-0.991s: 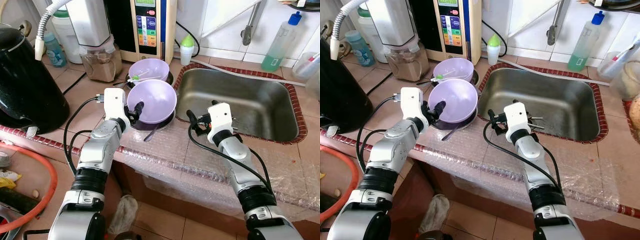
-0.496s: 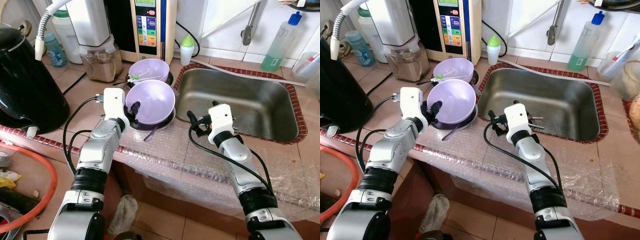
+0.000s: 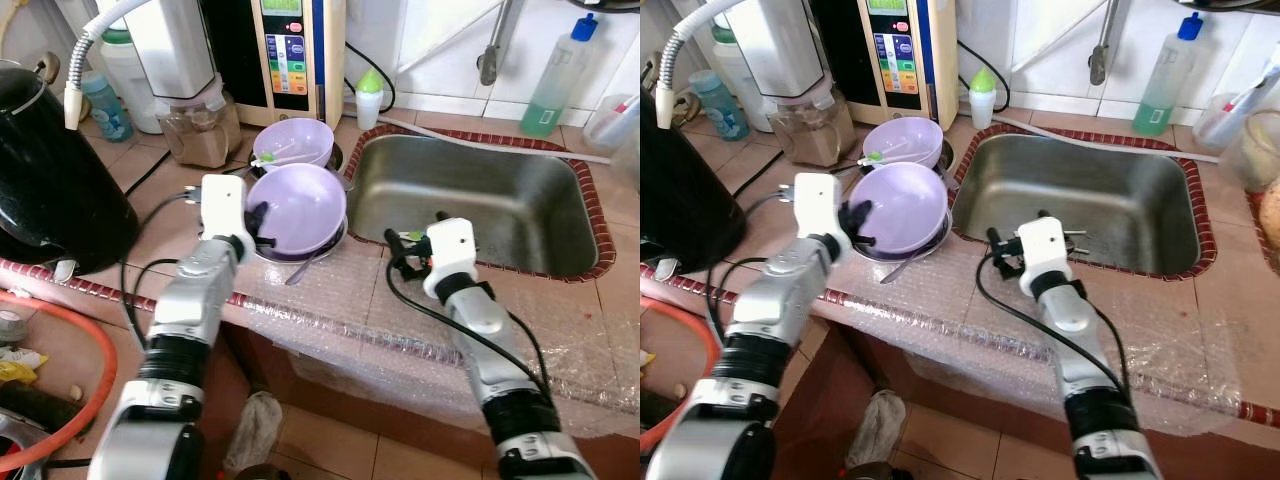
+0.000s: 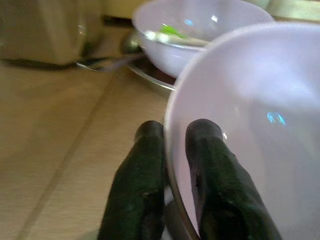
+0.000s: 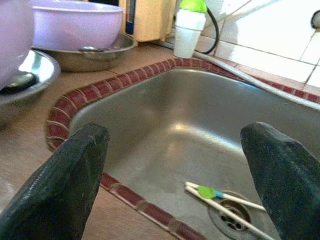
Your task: Kitchen organization
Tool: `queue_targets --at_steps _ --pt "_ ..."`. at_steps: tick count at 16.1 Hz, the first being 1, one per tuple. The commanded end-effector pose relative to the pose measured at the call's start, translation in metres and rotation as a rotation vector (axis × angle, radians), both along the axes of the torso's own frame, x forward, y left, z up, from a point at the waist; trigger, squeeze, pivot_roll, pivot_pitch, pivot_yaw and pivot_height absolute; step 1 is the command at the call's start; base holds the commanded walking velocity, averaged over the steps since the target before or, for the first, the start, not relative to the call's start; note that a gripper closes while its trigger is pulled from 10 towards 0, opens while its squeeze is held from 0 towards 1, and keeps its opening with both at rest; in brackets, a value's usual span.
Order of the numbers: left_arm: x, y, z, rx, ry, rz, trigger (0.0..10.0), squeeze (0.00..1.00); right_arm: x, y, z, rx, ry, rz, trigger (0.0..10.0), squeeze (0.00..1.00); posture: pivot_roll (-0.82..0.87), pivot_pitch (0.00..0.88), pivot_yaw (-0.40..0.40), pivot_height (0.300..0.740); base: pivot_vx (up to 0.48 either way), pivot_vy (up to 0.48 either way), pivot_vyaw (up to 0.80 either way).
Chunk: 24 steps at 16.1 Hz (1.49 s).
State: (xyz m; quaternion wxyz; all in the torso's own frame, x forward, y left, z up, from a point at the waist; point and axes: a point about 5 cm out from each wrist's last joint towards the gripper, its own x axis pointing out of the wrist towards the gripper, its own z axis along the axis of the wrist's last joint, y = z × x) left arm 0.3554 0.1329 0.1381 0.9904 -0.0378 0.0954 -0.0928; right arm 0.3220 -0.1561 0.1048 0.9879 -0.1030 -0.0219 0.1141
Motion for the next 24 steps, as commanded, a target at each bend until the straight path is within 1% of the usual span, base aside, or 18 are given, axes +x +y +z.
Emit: queue_targets --at_steps 1,2,3,4,7,8,10,12,13,14,16,17,19,21,23,24 --pt "0.000 0.002 0.001 -0.005 -0.014 0.013 0.0 0.00 0.005 0.006 0.006 0.024 -0.020 0.033 10.0 0.00 -0.01 0.000 0.108 0.740 0.000 0.000 0.00" --pt "-0.001 0.003 -0.001 -0.002 -0.017 0.020 0.0 0.00 0.006 0.008 0.001 0.006 0.002 0.040 10.0 0.00 -0.02 0.000 0.082 0.740 0.000 0.000 0.00" --pt "-0.002 0.005 -0.004 -0.001 -0.009 0.022 0.0 0.00 0.007 0.009 0.002 0.003 -0.001 0.042 10.0 0.00 -0.05 0.000 0.089 0.740 0.000 0.000 0.00" --pt "-0.002 0.009 -0.008 -0.004 -0.006 0.040 0.0 0.00 0.008 0.010 0.006 0.002 -0.018 0.044 10.0 0.00 -0.04 0.000 0.082 0.740 0.000 0.000 0.00" --pt "0.002 0.006 -0.002 -0.012 -0.056 0.047 0.0 0.00 0.011 0.002 0.007 0.017 -0.025 -0.002 10.0 0.00 -0.03 0.000 0.079 0.740 0.000 0.000 0.00" --pt "0.001 0.005 -0.001 -0.014 -0.070 0.042 0.0 0.00 0.012 0.001 0.007 0.031 -0.026 -0.013 10.0 0.00 -0.01 0.000 0.063 0.740 0.000 0.000 0.00" --pt "-0.001 0.004 0.001 -0.040 -0.104 0.055 0.0 0.00 0.013 0.003 0.011 0.027 -0.041 -0.015 10.0 0.00 0.02 0.000 0.026 0.740 0.000 0.000 0.00" --pt "-0.002 0.004 0.002 -0.054 -0.116 0.067 0.0 0.00 0.014 0.005 0.012 0.015 -0.052 -0.005 10.0 0.00 0.03 0.000 0.020 0.740 0.000 0.000 0.00" --pt "-0.004 0.005 0.006 -0.065 -0.152 0.077 0.0 0.00 0.017 0.007 0.015 0.016 -0.069 -0.008 10.0 0.00 0.04 0.000 0.013 0.740 0.000 0.000 0.00" --pt "-0.005 0.005 0.016 -0.067 -0.240 0.099 0.0 0.00 0.021 0.005 0.026 0.058 -0.114 -0.032 10.0 0.00 0.04 0.000 0.013 0.740 0.000 0.000 0.00" --pt "-0.005 0.005 0.024 -0.068 -0.291 0.116 0.0 0.00 0.022 0.002 0.041 0.115 -0.176 -0.042 10.0 0.00 0.04 0.000 0.011 0.740 0.000 0.000 0.00" --pt "-0.004 0.003 0.029 -0.041 -0.325 0.106 0.0 0.00 0.023 0.001 0.053 0.155 -0.219 -0.034 10.0 0.00 0.04 0.000 0.013 0.740 0.000 0.000 0.00" --pt "-0.003 -0.003 0.035 -0.037 -0.350 0.106 0.0 0.00 0.023 -0.001 0.077 0.242 -0.287 -0.010 10.0 0.00 0.03 0.000 0.022 0.740 0.000 0.000 0.00" --pt "-0.002 -0.007 0.036 -0.034 -0.353 0.090 0.0 0.00 0.023 0.001 0.085 0.290 -0.296 0.015 10.0 0.00 0.02 0.000 0.029 0.740 0.000 0.000 0.00" --pt "0.000 -0.021 0.040 -0.008 -0.382 0.023 0.0 0.00 0.021 0.013 0.092 0.365 -0.261 0.113 10.0 0.00 0.00 0.000 0.046 0.740 0.000 0.000 0.00" --pt "0.001 -0.028 0.042 0.011 -0.395 -0.008 0.0 0.00 0.019 0.019 0.091 0.362 -0.242 0.162 10.0 0.00 0.00 0.000 0.053 0.740 0.000 0.000 0.00"
